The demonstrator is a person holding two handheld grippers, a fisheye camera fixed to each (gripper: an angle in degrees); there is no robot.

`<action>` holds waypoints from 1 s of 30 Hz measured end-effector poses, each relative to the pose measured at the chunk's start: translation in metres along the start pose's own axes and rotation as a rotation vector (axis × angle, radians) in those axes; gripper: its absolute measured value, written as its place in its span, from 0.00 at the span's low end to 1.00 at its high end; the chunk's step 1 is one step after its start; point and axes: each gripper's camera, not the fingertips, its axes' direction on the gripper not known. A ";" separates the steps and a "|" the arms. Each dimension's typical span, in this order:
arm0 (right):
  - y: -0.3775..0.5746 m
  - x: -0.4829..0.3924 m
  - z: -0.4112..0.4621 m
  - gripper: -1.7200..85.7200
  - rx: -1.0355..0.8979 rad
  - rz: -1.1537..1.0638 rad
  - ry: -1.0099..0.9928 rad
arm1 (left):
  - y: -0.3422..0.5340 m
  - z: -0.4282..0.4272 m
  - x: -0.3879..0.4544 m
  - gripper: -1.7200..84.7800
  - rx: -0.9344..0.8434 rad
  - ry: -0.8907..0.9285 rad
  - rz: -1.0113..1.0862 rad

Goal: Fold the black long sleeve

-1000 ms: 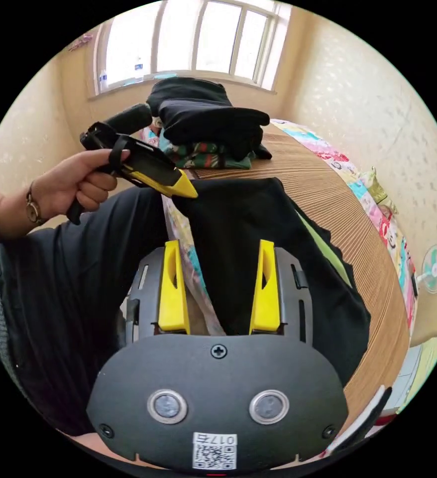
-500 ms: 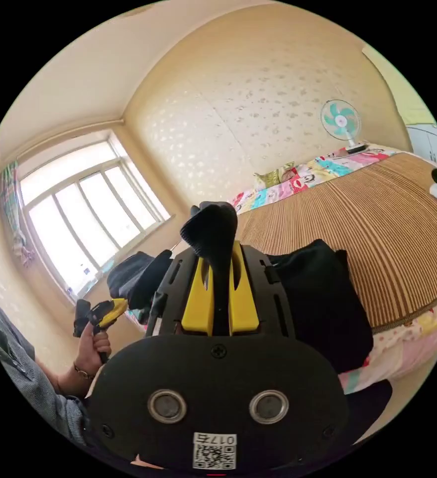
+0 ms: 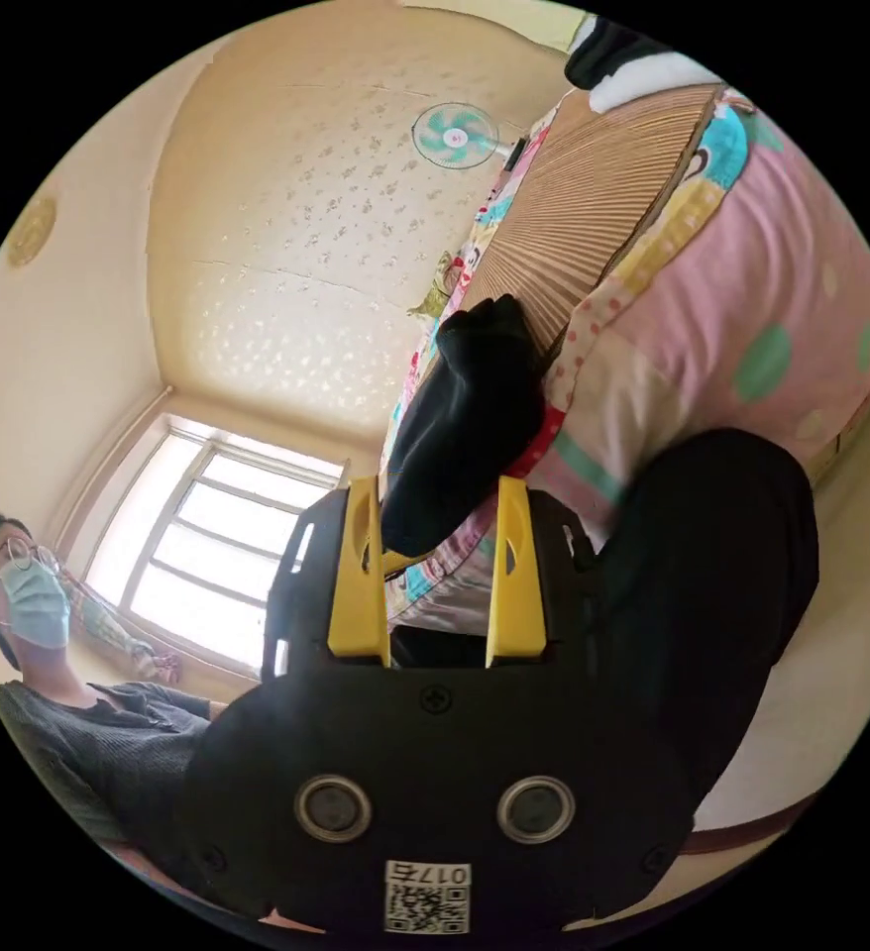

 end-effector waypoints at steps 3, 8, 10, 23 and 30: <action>-0.004 0.018 0.011 0.27 -0.060 0.073 -0.118 | -0.009 0.029 -0.021 0.11 -0.030 0.194 -0.091; -0.023 0.050 0.037 0.29 -0.153 0.137 -0.309 | 0.014 0.033 0.018 0.10 -0.086 0.157 0.028; -0.029 0.060 0.044 0.25 -0.158 0.154 -0.385 | 0.030 0.037 0.045 0.10 -0.158 0.107 0.112; -0.211 -0.029 -0.097 0.11 -0.002 -0.577 -0.564 | 0.095 -0.034 0.079 0.06 -0.086 0.135 0.285; -0.370 -0.052 -0.242 0.12 0.168 -0.591 -0.240 | 0.099 -0.060 0.050 0.08 0.036 0.071 0.172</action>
